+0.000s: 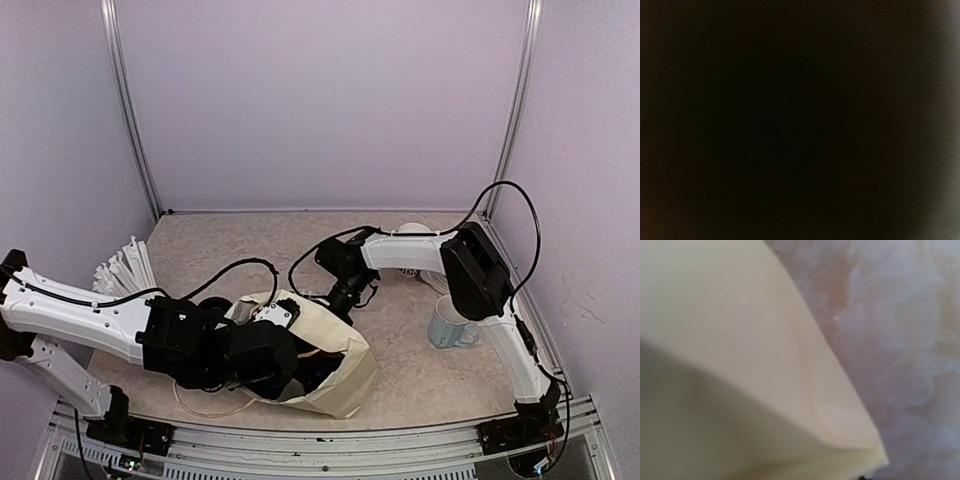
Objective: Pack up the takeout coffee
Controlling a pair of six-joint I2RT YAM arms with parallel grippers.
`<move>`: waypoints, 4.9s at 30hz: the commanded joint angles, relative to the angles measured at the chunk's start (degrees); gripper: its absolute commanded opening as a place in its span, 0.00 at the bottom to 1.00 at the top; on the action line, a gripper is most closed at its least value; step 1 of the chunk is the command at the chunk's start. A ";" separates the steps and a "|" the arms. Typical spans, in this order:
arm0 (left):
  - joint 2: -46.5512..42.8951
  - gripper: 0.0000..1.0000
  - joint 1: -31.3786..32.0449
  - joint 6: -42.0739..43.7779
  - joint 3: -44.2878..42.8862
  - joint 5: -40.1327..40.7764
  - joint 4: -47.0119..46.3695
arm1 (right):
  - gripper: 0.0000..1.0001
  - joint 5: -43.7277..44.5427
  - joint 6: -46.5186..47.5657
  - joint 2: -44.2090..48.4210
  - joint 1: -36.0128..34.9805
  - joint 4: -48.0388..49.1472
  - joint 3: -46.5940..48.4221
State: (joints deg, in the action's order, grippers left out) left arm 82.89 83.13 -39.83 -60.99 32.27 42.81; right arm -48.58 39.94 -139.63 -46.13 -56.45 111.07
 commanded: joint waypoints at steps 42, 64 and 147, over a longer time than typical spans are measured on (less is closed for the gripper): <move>14.17 0.80 -8.96 2.78 -21.78 -21.29 13.17 | 0.54 -0.09 0.46 29.15 12.90 -5.77 -11.56; 8.46 0.90 -10.90 -5.82 -23.83 -13.85 8.04 | 0.63 -3.54 1.39 37.44 12.41 -17.30 1.00; -16.26 0.80 -10.18 12.36 -4.95 -0.25 -40.16 | 0.00 30.94 -6.72 37.86 -1.25 2.48 -1.23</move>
State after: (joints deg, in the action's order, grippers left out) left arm 66.50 72.66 -29.91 -67.85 29.50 12.25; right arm -17.61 32.38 -102.24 -48.42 -54.39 109.16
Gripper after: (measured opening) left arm 0.804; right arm 0.006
